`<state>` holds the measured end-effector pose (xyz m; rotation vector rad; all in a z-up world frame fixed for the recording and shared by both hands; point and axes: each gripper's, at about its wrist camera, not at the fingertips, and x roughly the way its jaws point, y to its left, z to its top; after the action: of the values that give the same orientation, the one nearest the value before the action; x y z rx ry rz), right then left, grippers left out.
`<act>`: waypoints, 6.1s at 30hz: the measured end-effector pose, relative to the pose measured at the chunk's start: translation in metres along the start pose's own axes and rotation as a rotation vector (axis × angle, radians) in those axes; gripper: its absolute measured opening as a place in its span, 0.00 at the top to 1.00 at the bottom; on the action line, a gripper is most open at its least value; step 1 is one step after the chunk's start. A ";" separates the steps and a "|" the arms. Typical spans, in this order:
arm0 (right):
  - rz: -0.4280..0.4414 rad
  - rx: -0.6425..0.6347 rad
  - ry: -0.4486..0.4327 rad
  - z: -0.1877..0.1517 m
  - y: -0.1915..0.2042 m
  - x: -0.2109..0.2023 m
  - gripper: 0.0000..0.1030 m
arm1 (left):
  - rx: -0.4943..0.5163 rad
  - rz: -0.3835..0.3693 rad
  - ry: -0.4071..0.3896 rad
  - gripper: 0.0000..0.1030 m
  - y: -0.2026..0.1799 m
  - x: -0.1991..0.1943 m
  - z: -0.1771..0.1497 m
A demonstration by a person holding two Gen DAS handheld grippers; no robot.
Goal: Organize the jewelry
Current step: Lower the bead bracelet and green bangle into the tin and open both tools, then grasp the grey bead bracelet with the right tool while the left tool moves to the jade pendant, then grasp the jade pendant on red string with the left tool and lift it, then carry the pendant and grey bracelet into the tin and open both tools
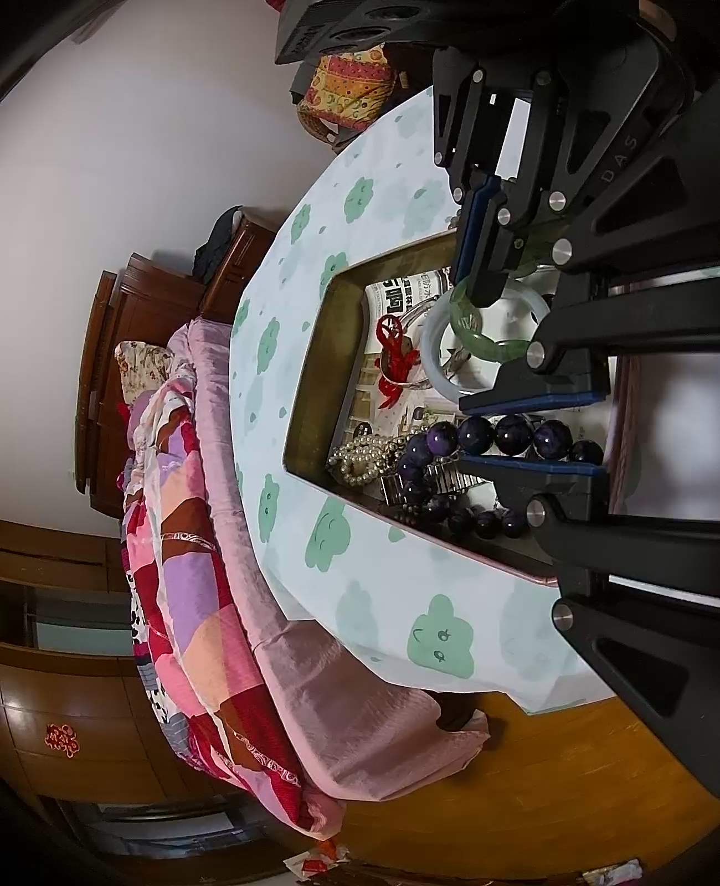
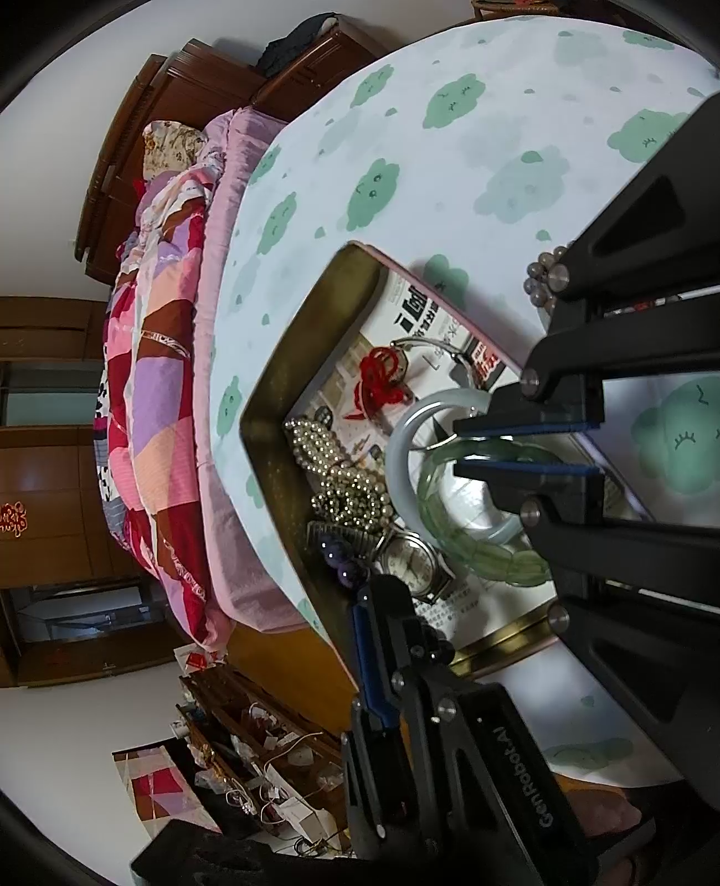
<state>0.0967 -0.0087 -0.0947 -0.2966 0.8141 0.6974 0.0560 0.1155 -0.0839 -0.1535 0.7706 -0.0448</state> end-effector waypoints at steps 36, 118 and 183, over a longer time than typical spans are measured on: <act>-0.059 0.166 -0.115 -0.012 -0.067 -0.048 0.46 | -0.015 0.220 -0.102 0.33 0.005 -0.016 0.007; -0.222 0.272 -0.036 -0.101 -0.142 -0.062 0.89 | 0.329 -0.124 0.087 0.98 -0.166 0.028 -0.027; 0.029 0.105 -0.253 0.027 -0.081 -0.098 0.89 | 0.259 -0.058 -0.271 1.00 -0.088 -0.085 0.109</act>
<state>0.1189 -0.0994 -0.0050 -0.0991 0.6123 0.7005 0.0723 0.0505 0.0655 0.0644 0.4843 -0.1747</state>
